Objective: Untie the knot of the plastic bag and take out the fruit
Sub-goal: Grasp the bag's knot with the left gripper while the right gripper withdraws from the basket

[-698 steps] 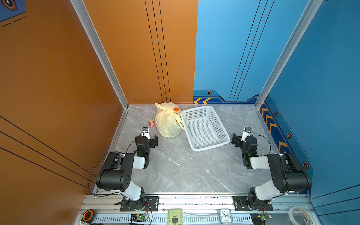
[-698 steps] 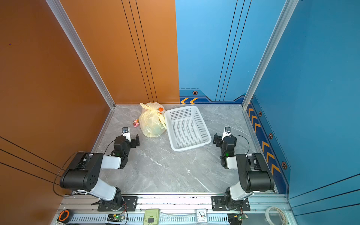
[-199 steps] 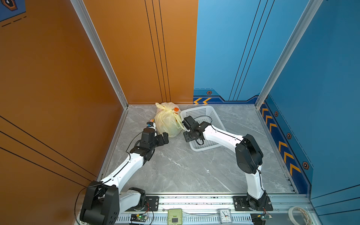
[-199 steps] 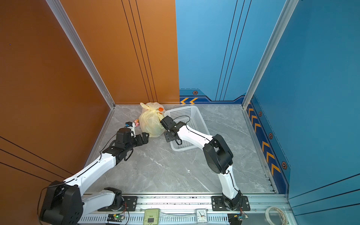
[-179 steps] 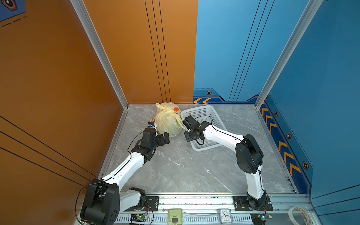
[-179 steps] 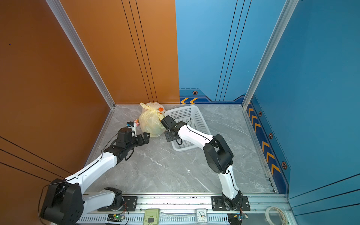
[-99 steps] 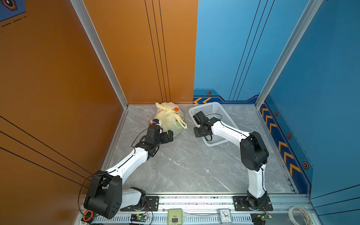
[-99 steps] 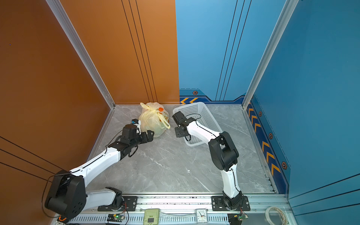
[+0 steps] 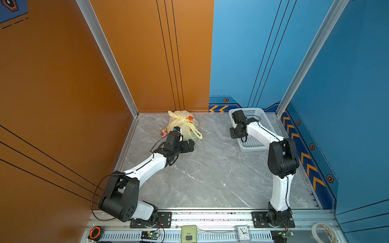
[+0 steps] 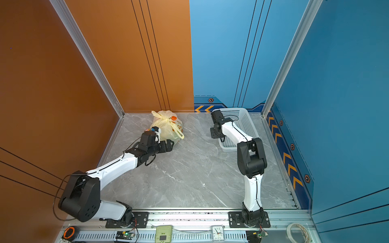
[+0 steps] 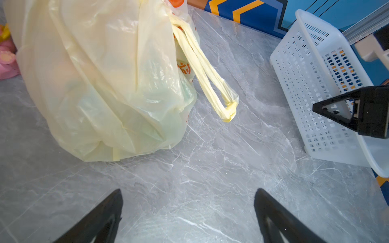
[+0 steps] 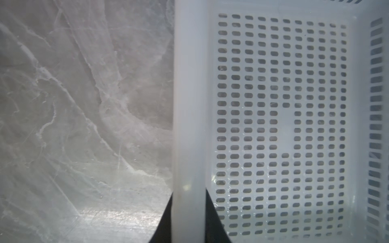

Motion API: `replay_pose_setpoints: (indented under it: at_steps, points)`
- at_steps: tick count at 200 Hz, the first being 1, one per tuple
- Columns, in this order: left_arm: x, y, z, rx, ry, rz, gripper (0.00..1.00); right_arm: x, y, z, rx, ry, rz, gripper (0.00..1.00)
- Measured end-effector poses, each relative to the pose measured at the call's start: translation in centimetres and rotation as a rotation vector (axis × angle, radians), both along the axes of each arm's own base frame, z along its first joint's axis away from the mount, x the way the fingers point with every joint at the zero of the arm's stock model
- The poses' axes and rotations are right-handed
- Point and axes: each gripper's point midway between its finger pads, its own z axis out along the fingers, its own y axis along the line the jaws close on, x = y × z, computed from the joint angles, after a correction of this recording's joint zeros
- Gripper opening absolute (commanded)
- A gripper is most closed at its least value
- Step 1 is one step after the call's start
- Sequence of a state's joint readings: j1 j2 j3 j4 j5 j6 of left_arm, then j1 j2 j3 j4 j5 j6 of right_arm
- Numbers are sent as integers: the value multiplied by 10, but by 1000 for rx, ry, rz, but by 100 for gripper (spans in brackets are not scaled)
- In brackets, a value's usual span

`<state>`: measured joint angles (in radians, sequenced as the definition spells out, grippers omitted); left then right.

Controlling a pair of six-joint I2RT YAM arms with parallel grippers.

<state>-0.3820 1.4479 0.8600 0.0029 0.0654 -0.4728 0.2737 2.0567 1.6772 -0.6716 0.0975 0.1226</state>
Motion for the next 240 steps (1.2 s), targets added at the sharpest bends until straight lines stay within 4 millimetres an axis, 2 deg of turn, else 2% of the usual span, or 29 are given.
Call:
replay_pose_setpoints:
  at_steps: [40, 94, 118, 142, 177, 197, 210, 227, 240]
  points:
    - [9, -8, -3, -7, 15, -10, 98, 20, -42, -5, -44, -2, -41, 19]
    - [16, -17, -2, -20, 24, -23, 97, 32, -70, -8, -75, 1, -68, 21]
    - [20, -19, 4, -23, 17, -23, 98, 33, -77, -15, -76, 27, -69, 35]
    - [23, -16, 11, -5, 23, -6, 98, 35, -78, -11, -74, 26, -65, 55]
    - [41, -5, 47, 49, -14, 67, 99, 28, -66, -10, -76, 47, -43, 73]
    - [57, 3, 70, 89, -45, 121, 98, 21, -51, 8, -71, 31, -19, 78]
    - [69, 9, 79, 117, -57, 154, 97, 15, -41, 33, -64, -8, -4, 80]
    - [86, 15, 80, 151, -51, 186, 93, 8, -30, 71, -43, -78, 7, 82]
    - [100, 21, 72, 180, -25, 205, 90, 3, -24, 100, -11, -133, 7, 83]
